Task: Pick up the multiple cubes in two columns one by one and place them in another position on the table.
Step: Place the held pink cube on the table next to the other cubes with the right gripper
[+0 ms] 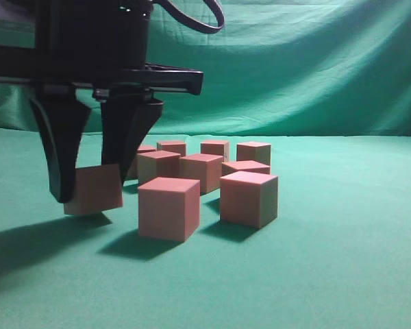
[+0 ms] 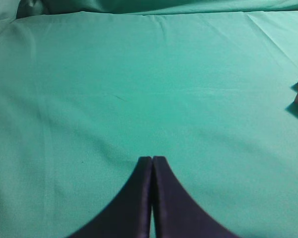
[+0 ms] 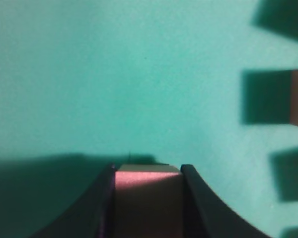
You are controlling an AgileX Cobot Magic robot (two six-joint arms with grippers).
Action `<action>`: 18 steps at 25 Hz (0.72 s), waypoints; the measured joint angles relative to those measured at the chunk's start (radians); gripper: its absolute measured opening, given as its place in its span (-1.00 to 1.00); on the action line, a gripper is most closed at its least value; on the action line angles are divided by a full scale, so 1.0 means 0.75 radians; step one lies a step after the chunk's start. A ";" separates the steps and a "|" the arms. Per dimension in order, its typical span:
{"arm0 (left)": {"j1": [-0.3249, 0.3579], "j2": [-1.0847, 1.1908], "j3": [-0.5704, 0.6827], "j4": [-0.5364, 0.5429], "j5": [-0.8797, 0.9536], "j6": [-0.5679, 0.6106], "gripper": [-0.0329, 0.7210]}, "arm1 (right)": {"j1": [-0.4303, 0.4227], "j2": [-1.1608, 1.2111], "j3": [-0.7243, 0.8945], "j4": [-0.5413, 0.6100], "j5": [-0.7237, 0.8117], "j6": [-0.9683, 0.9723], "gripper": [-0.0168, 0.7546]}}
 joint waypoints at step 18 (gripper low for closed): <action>0.000 0.000 0.000 0.000 0.000 0.000 -0.91 | 0.000 0.000 0.000 0.012 0.019 -0.010 0.13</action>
